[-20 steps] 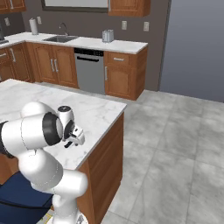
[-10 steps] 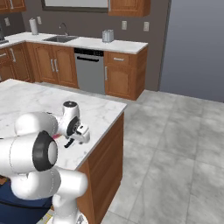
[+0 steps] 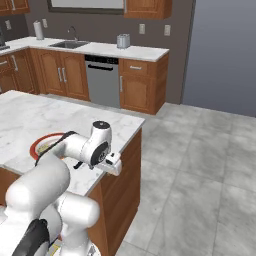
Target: Retrieve the butter from the fridge and place it on a plate on the dining table. Then retrieve the butter knife by the fridge and place it near the plate.
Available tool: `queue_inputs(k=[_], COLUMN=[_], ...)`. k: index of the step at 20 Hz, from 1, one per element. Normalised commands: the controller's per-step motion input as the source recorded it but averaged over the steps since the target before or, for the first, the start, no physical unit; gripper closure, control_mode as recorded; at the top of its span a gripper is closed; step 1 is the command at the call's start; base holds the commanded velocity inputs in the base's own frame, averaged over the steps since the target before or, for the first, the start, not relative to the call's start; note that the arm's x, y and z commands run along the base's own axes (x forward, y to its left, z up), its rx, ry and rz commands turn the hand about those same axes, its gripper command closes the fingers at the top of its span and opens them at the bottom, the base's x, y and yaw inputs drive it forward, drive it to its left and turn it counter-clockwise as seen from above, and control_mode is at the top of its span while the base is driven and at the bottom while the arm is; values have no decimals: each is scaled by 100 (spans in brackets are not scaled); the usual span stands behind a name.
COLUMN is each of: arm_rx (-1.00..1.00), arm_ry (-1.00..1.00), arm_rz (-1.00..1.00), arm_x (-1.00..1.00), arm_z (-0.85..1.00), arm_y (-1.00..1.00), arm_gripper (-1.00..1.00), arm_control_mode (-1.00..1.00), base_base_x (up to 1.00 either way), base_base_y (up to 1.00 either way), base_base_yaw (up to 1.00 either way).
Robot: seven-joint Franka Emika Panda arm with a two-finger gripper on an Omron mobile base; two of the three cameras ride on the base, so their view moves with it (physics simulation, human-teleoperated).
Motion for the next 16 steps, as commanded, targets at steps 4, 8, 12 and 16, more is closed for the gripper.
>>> queue_inputs(k=[4, 8, 12, 16], arm_rx=[-6, -7, -1, 0], arm_ry=[9, 12, 8, 0], arm_rz=[-6, -5, 0, 0], arm_x=[-100, -94, -88, -94], arm_z=[64, 47, 29, 39], arm_y=[-83, -84, -67, -20], arm_gripper=[-100, -100, -100, -100], arm_control_mode=[-100, -100, -100, -100], base_base_x=[0, 0, 0, 0], base_base_y=[0, 0, 0, 0], base_base_yaw=[0, 0, 0, 0])
